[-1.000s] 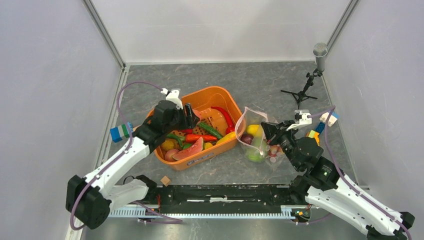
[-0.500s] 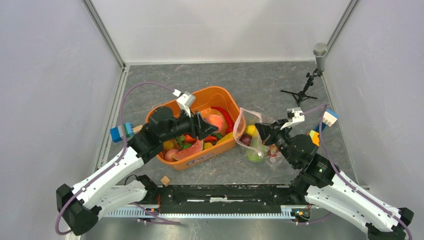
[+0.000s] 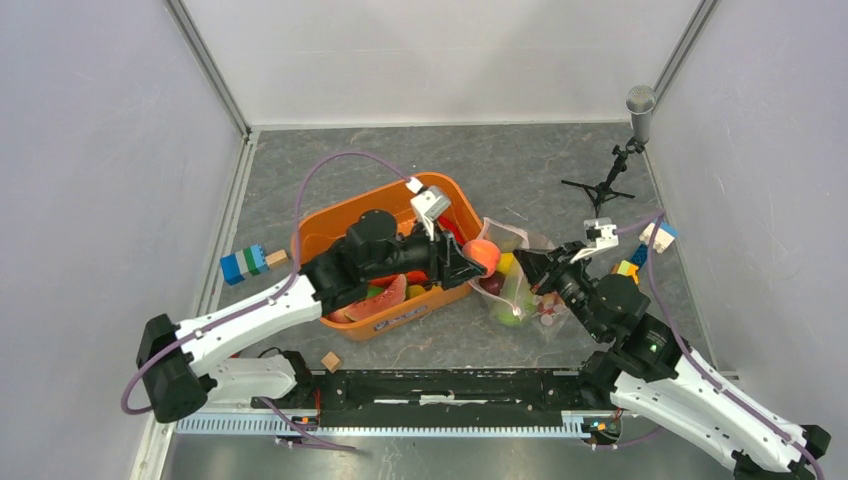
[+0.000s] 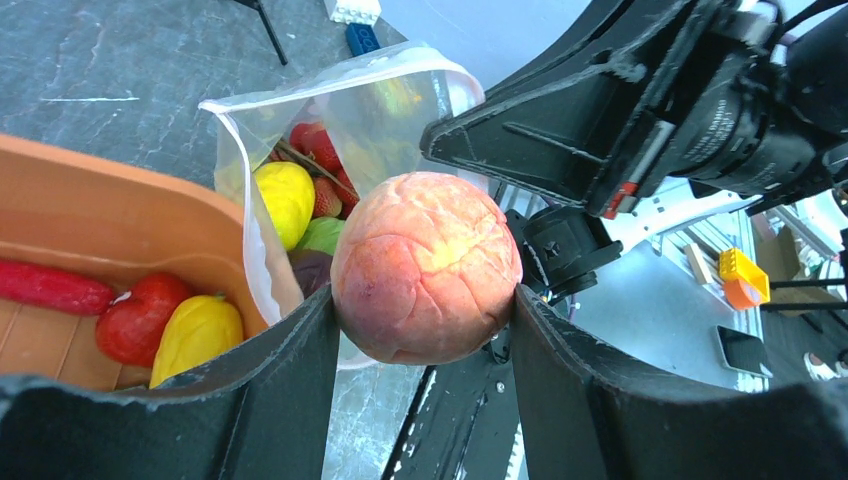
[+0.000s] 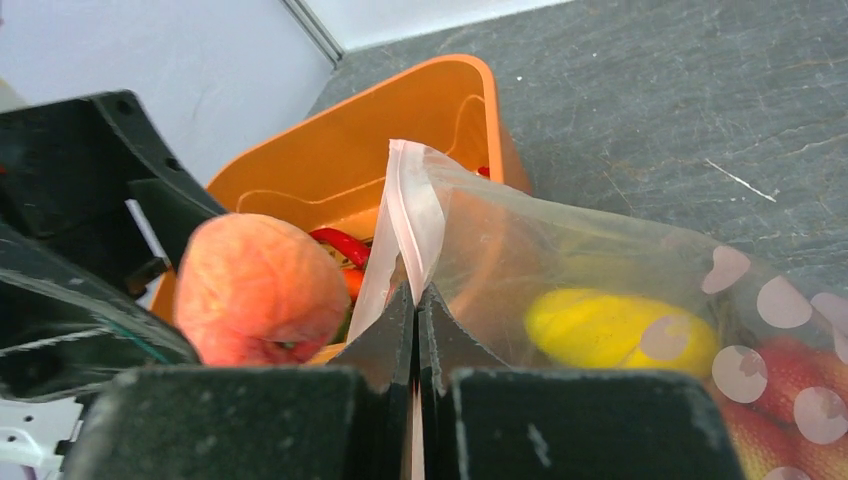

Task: Place the food in the zip-top bag and seal the zipper
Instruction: Place the fake fruit in the zipper food storage bag.

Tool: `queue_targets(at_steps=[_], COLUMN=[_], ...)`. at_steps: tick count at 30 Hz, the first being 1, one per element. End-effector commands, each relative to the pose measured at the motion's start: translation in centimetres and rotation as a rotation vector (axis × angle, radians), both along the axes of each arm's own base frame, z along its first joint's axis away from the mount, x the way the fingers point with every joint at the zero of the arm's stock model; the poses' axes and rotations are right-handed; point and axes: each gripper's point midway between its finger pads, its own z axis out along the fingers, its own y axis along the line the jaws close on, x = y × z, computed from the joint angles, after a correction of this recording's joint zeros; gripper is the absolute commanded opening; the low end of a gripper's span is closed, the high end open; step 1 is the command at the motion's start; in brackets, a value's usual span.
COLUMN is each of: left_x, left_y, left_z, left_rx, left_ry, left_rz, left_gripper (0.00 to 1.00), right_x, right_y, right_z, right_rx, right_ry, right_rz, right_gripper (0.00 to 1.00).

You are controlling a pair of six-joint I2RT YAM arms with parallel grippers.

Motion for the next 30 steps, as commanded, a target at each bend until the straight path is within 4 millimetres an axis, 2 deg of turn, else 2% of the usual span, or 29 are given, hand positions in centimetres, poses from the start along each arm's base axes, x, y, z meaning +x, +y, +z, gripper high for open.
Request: queue_targets(at_steps=[1, 6, 12, 16, 18, 24, 25, 30], left_x=[0.8, 2.4, 3.2, 2.9, 2.8, 2.6, 2.6, 1.8], left_y=[-2.2, -3.0, -4.4, -5.7, -6.0, -6.1, -6.0, -5.1], left_z=[2.0, 1.0, -0.6, -2.7, -3.2, -3.2, -3.1, -1.4], left_rx=[-0.018, 0.055, 0.131, 0.239, 0.265, 0.266, 0.264, 0.221], left_ry=[-0.12, -0.155, -0.173, -0.19, -0.198, -0.199, -0.2, -0.22], left_rz=[-0.007, 0.029, 0.054, 0.03, 0.028, 0.028, 0.028, 0.022], left_gripper=[0.51, 0.52, 0.56, 0.64, 0.71, 0.92, 0.99, 1.0], right_x=[-0.6, -1.1, -1.6, -1.7, -1.7, -1.6, -1.5, -1.1], right_y=[-0.2, -0.2, -0.3, -1.0, -1.3, -2.0, -2.2, -3.2], right_z=[1.6, 1.5, 3.2, 3.6, 3.4, 3.0, 2.9, 2.3], right_rx=[0.077, 0.09, 0.133, 0.148, 0.145, 0.151, 0.149, 0.138], right_ry=[-0.035, -0.035, -0.081, -0.096, -0.092, -0.084, -0.081, -0.064], right_rz=[0.015, 0.031, 0.056, 0.038, 0.025, -0.014, -0.021, -0.083], right_gripper=[0.02, 0.02, 0.02, 0.02, 0.02, 0.02, 0.02, 0.02])
